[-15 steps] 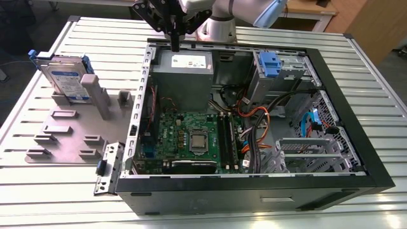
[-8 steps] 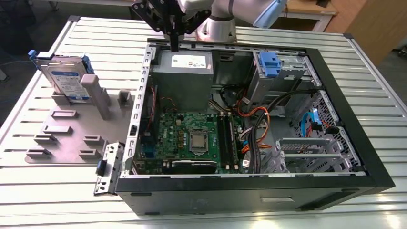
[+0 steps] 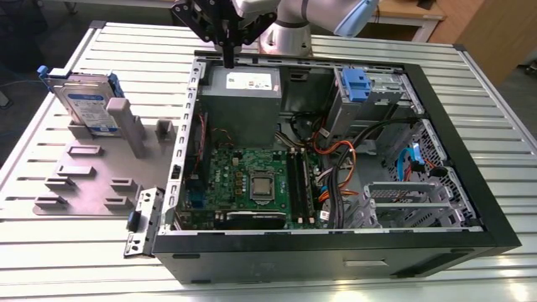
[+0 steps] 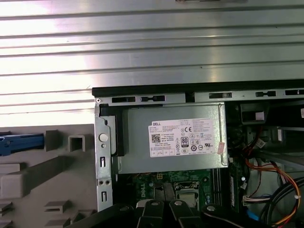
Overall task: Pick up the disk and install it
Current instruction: 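Reach for the disk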
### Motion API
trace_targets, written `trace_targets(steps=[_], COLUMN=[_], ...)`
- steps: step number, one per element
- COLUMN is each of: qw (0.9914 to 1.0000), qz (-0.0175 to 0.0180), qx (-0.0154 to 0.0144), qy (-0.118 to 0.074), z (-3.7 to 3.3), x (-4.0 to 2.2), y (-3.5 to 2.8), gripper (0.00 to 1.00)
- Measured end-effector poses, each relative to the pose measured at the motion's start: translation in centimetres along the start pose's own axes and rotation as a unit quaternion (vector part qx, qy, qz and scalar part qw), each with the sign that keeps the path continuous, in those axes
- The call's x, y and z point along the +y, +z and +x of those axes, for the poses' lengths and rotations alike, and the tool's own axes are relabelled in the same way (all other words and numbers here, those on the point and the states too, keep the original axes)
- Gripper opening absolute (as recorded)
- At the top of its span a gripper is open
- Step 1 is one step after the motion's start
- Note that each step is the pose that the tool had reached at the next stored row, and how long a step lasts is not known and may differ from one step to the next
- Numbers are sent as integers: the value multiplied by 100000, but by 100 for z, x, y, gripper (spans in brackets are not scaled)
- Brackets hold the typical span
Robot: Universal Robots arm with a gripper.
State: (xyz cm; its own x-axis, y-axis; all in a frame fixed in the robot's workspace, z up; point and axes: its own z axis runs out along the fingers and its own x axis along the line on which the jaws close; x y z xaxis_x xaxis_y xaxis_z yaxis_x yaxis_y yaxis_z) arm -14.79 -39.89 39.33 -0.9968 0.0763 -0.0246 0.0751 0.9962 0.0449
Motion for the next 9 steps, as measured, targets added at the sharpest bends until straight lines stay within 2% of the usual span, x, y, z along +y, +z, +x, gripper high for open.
trace_targets(steps=[9], qw=[100000], qz=[1], qx=[-1], qy=[-1], z=[25], x=[-2], y=[-1], gripper=[11])
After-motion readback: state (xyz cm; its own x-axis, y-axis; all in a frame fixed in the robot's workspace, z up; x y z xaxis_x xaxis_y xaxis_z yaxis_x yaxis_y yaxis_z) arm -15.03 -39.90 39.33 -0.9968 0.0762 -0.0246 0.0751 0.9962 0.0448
